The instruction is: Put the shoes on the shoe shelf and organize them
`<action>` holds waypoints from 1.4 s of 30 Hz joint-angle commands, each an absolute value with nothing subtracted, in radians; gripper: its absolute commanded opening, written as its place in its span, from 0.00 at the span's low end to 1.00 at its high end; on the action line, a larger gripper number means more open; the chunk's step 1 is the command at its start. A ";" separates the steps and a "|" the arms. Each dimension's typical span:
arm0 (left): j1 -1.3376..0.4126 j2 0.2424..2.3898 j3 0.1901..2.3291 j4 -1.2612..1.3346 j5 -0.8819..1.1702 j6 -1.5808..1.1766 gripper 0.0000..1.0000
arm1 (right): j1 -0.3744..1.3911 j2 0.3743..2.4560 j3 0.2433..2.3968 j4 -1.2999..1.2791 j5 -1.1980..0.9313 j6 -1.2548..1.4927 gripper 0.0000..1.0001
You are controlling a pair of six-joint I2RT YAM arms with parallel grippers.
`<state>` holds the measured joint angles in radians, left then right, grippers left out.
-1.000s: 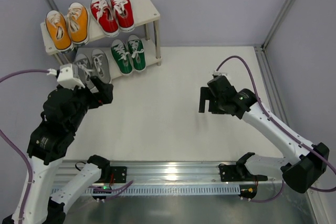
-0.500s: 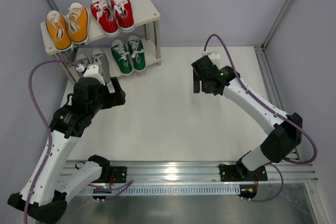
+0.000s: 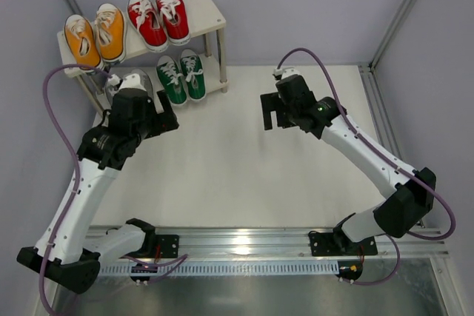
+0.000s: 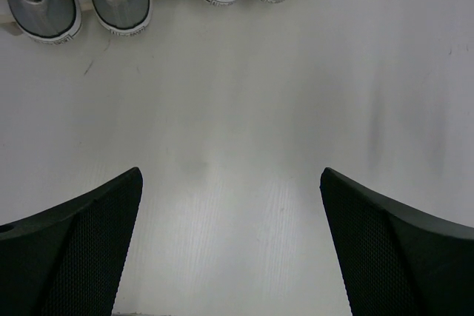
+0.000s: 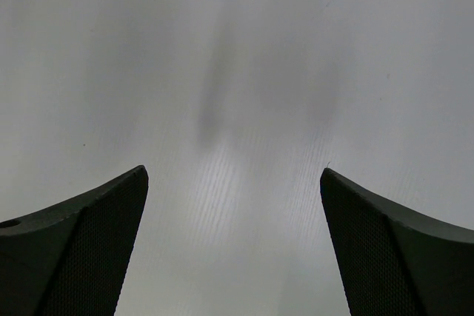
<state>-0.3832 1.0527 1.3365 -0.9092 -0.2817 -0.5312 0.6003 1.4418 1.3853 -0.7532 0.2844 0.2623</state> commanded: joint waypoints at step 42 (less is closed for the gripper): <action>-0.385 0.888 1.512 -1.132 -0.425 -0.706 1.00 | 0.598 1.451 1.485 -0.561 -0.160 0.397 0.98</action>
